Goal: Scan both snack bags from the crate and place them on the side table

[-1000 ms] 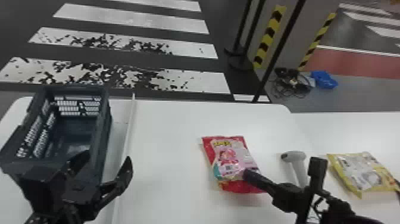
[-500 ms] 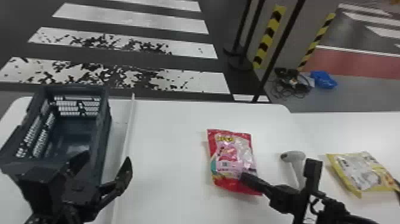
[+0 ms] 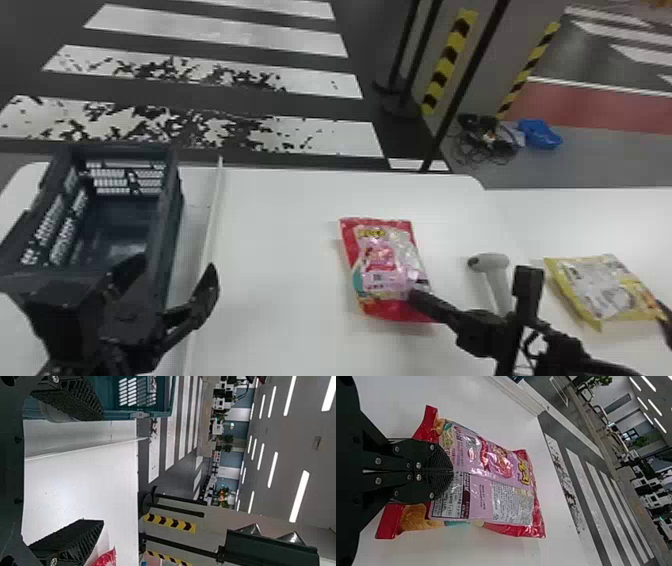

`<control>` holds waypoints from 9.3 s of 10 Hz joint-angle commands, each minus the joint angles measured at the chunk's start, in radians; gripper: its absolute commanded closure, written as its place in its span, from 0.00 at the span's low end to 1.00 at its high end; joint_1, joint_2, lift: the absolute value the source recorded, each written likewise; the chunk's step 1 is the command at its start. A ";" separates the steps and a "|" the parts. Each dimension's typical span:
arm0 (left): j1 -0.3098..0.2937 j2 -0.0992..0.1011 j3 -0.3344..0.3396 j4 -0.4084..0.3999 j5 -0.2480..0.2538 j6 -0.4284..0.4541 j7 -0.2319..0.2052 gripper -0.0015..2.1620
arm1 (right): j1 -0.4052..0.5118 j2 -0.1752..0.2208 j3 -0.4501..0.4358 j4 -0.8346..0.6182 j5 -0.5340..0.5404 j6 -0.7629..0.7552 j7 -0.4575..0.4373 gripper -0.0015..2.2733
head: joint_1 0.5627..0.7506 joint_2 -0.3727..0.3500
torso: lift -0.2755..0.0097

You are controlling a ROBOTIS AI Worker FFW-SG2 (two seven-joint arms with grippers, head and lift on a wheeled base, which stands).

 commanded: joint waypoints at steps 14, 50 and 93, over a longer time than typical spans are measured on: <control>-0.014 0.002 0.009 -0.002 0.002 0.000 0.000 0.03 | -0.071 -0.049 -0.204 -0.029 0.134 0.035 -0.092 0.00 | 0.70 0.03 | 0.63; -0.008 0.004 0.010 0.023 0.003 -0.003 0.000 0.03 | 0.021 -0.026 -0.066 -0.569 0.184 0.732 -0.046 0.99 | 0.70 0.10 | 0.63; -0.018 0.001 0.010 0.053 0.015 -0.003 -0.006 0.03 | -0.254 -0.141 -0.051 0.218 0.359 0.109 -0.118 0.99 | 0.70 0.03 | 0.63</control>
